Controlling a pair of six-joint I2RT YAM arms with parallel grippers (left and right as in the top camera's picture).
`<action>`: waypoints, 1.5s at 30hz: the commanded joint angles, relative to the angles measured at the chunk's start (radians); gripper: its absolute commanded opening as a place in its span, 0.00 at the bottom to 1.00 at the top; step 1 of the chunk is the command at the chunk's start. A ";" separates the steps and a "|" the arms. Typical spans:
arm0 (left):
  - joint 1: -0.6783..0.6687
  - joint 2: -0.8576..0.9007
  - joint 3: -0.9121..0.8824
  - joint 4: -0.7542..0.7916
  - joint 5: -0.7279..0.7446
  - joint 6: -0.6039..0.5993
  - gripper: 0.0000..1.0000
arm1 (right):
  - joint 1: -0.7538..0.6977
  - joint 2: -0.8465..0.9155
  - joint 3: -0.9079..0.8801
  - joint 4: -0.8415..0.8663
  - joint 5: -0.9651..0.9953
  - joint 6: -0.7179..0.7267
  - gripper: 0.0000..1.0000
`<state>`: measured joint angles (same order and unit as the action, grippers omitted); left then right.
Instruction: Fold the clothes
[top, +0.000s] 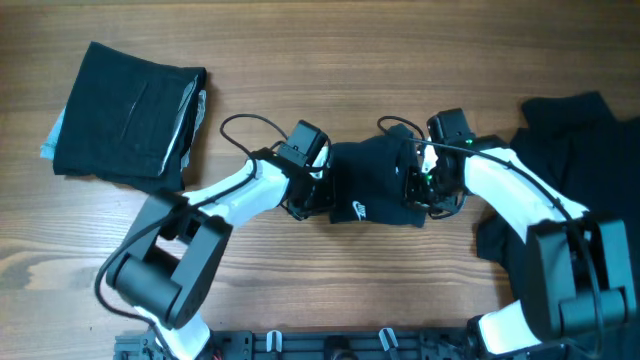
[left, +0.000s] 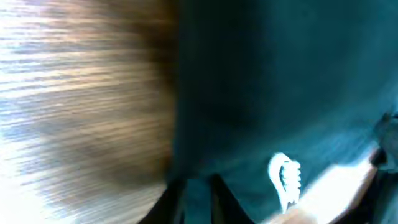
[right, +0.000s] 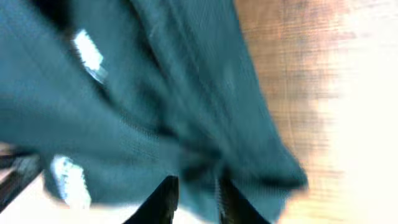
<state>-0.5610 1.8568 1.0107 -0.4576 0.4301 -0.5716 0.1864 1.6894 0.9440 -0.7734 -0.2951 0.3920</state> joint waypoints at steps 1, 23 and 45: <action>0.060 0.030 0.003 0.038 -0.141 -0.050 0.14 | 0.000 -0.146 0.095 -0.066 -0.030 -0.049 0.27; 0.220 0.027 0.192 -0.201 0.309 0.244 0.15 | 0.024 -0.024 0.095 0.167 -0.066 -0.122 0.32; 0.321 0.181 0.201 0.140 0.278 -0.069 0.06 | -0.030 -0.116 0.092 0.302 -0.143 -0.250 0.52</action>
<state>-0.2909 2.0209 1.1481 -0.3176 0.6342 -0.7303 0.1474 1.5246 1.0298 -0.5171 -0.3676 0.1970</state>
